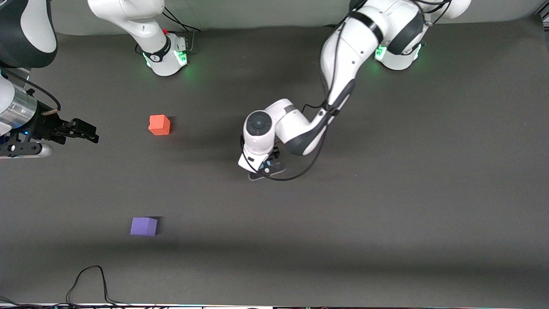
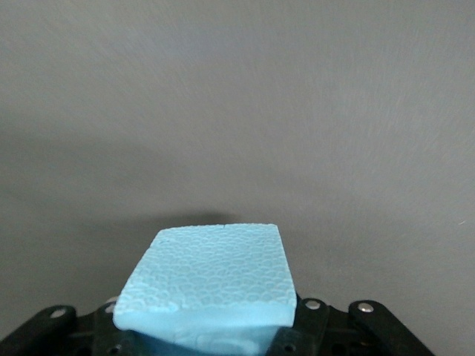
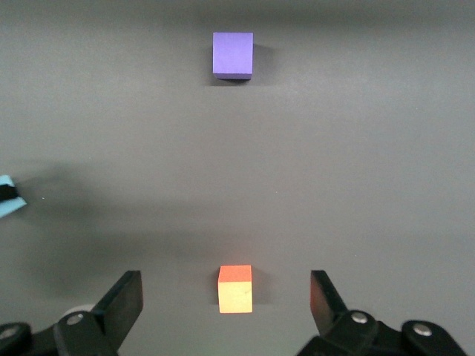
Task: Place blue block between orange and purple blocks
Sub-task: 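Carry the blue block toward the table middle with the left gripper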
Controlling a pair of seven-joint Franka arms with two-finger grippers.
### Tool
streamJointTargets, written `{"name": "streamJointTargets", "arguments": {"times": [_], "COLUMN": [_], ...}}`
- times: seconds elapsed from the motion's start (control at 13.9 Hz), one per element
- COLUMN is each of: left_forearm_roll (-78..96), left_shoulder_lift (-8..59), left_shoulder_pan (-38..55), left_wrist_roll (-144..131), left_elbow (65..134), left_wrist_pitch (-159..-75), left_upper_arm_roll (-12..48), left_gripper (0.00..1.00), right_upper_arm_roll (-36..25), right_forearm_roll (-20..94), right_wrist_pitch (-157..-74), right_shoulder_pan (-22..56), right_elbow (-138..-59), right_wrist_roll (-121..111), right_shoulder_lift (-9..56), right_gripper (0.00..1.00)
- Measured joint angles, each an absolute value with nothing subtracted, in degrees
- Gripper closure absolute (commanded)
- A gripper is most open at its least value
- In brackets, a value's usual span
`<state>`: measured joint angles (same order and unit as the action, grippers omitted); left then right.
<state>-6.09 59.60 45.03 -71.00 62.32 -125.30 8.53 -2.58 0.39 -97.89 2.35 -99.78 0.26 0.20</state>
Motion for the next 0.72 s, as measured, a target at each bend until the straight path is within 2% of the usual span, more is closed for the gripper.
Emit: {"name": "streamJointTargets", "arguments": {"times": [0.07,0.14,0.43,0.58,0.72], "left_forearm_roll": [-6.1,-6.2,-8.5,-8.6,-8.6], "left_shoulder_lift": [60.6,61.2,61.3,60.1,56.1], "left_shoulder_pan": [46.7,47.6,47.3,46.3,43.5], "left_wrist_roll": [-71.5,-71.8,-70.7,-67.5,-62.2], "left_elbow": [61.5,60.9,59.5,57.7,56.8], "left_wrist_pitch": [-125.5,-125.5,-123.2,-117.2,-109.3], "left_upper_arm_roll": [7.4,6.9,5.8,5.7,5.7], "left_gripper": [0.15,0.0,0.0,0.0,0.0], "right_upper_arm_roll": [-2.6,-2.6,-2.6,-2.5,-2.5], "right_forearm_roll": [0.4,0.4,0.4,0.4,0.4], "right_wrist_pitch": [-97.9,-97.9,-97.9,-97.9,-97.9], "right_shoulder_pan": [2.4,2.4,2.4,2.4,2.5], "right_elbow": [-99.8,-99.8,-99.8,-99.8,-99.8], "right_wrist_roll": [0.3,0.3,0.3,0.3,0.3], "right_shoulder_lift": [0.2,0.2,0.2,0.2,0.2], "right_gripper": [0.0,0.0,0.0,0.0,0.0]}}
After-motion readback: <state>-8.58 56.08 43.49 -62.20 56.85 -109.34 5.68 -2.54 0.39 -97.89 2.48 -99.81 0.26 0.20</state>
